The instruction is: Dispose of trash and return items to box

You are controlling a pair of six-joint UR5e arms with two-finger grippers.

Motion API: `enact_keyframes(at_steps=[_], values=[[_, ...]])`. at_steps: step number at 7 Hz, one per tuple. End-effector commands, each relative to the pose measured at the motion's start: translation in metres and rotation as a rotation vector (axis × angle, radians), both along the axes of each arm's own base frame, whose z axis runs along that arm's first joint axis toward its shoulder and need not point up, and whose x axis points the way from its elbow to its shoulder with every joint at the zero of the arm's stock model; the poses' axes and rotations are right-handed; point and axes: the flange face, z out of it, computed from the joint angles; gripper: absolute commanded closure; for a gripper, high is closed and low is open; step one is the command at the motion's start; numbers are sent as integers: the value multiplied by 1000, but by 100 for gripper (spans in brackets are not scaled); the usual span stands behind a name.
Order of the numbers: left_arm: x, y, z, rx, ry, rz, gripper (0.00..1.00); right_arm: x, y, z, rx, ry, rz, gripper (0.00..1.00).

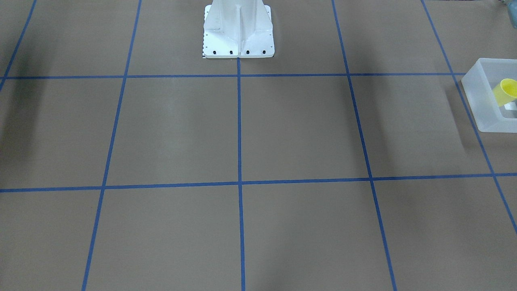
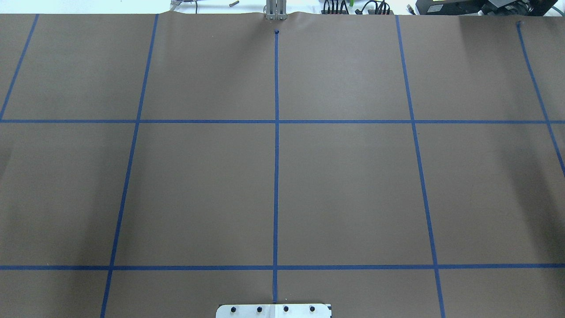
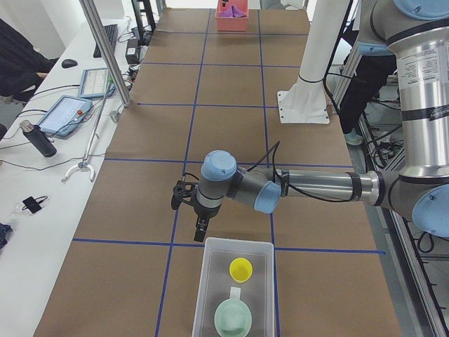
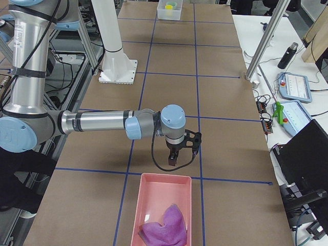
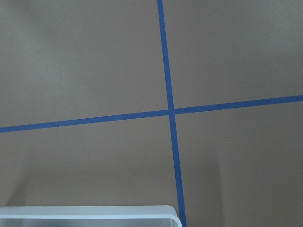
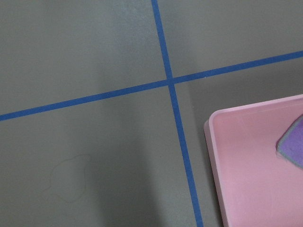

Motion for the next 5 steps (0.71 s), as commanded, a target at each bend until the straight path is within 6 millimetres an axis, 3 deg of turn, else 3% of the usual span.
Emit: enact_keyframes(at_steps=[1,5], values=[[0,0,0,0,0,0,1,4,5,11,-23,4,8,0],[0,0,3,-5,0,0,1,10,6,11,-23,3,24,0]])
